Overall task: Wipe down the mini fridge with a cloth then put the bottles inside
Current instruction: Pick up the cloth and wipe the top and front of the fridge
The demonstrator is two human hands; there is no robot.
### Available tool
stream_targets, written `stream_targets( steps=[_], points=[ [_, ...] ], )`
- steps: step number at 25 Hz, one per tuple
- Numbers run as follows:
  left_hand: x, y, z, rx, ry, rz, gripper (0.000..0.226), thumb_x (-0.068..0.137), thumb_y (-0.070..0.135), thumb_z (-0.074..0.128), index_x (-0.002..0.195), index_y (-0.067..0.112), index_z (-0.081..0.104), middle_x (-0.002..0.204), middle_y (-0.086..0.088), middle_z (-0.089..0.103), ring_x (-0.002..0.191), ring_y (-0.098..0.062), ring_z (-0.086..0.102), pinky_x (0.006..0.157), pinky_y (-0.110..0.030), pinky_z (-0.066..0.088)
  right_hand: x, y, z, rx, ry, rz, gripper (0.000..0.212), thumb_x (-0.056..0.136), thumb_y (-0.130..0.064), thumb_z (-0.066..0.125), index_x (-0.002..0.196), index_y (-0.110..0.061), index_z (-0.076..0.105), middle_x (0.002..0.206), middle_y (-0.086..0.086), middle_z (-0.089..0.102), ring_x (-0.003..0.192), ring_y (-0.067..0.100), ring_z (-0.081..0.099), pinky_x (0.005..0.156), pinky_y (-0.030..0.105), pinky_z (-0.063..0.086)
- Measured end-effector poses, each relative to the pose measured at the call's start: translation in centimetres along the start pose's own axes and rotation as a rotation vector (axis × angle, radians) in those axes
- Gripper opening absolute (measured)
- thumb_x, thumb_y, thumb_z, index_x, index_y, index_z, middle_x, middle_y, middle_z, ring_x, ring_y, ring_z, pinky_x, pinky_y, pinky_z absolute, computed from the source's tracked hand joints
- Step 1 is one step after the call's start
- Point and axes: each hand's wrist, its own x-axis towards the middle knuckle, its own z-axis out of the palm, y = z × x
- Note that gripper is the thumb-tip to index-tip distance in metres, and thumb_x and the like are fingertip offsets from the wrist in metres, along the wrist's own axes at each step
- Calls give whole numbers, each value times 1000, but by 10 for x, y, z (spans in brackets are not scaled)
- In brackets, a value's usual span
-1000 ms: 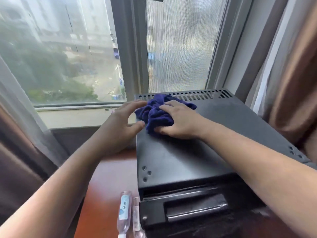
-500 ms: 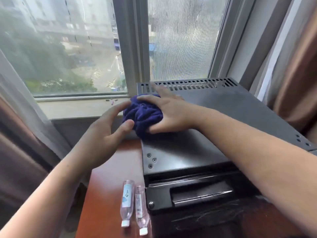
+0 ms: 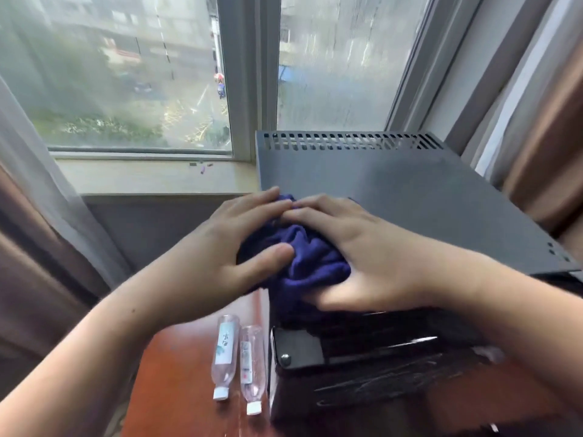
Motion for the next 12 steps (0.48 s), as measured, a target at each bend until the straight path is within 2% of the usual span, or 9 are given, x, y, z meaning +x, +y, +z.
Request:
stream_targets(
  steps=[3,6,7,9,11,12],
  points=[
    [8,5,0,45,-47,-23,77,84,72,38,154,40,35,159,24,27,148,11,18,119,-14,14,5,10,-4,40,-14,-5,88,77,-50,80,153,-30,41,154,-13,42,144,5,40,123,25,27],
    [60,-21,-2,54,-11,-130,75,88,54,34,156,25,36,161,5,37,147,-6,32,120,-21,21,61,32,-17,25,1,51,85,80,-45,83,153,-28,42,151,-5,49,140,8,45,116,16,27],
    [84,-32,-4,40,2,-171,65,94,43,36,155,20,38,158,0,42,142,-13,39,115,-22,26,82,41,-20,26,12,79,82,80,-45,83,151,-28,44,147,-3,52,136,11,48,111,17,29],
    [125,-54,-10,7,29,-243,49,101,21,36,148,14,47,142,-9,56,124,-24,55,97,-24,38,120,61,-23,63,59,136,74,77,-46,82,143,-28,52,133,-1,61,123,16,57,105,24,39],
    [147,-62,-16,10,59,-279,42,101,16,37,139,15,55,124,-13,65,103,-32,61,80,-27,41,143,71,-25,88,93,209,70,70,-51,78,132,-27,58,120,-1,64,109,18,60,100,31,47],
    [149,-58,-19,13,84,-266,39,102,14,40,137,17,57,116,-10,67,101,-33,63,77,-26,41,146,73,-27,70,95,219,72,66,-55,76,130,-28,58,120,1,63,109,20,60,102,34,48]
  ],
)
